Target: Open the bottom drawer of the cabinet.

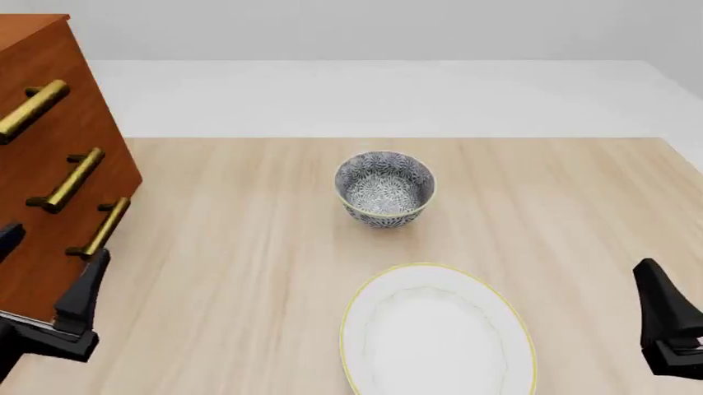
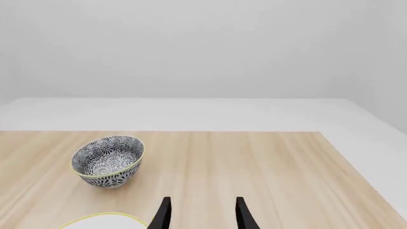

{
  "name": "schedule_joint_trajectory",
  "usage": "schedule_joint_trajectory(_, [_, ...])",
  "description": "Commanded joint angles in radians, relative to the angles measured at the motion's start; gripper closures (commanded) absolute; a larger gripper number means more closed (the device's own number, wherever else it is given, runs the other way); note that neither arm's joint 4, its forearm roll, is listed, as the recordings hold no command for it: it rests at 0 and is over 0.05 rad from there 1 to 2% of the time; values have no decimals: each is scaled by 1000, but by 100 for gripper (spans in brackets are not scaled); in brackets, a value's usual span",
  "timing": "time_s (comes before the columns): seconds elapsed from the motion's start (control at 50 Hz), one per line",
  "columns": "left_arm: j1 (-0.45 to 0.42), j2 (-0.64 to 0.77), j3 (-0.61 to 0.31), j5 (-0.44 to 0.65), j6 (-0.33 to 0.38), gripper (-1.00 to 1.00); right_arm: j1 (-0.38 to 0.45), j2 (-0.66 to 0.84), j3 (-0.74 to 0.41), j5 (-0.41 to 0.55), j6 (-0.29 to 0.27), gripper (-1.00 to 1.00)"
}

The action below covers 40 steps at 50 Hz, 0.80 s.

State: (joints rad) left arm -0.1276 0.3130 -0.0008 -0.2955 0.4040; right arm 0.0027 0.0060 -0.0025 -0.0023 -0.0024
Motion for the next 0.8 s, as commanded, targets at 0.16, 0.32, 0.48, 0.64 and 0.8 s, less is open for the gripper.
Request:
schedule_joint_trajectory(0.16, [7,985,1,-924,255,-100,0,1,1,-1,2,-100])
schedule_joint_trajectory(0.32, [15,1030,1,-924,349,-100,1,0,0,0,2,-100])
schedule_joint_trajectory(0.48, [26,1035,1,-924,422,-100,1,2,1,-3,0,-100])
schedule_joint_trajectory(0.64, [33,1057,1,-924,492,-100,2,4,1,-5,1,-100])
schedule_joint_trajectory(0.8, [107,1143,1,-925,549,-100,3,2,0,-3,0,-100])
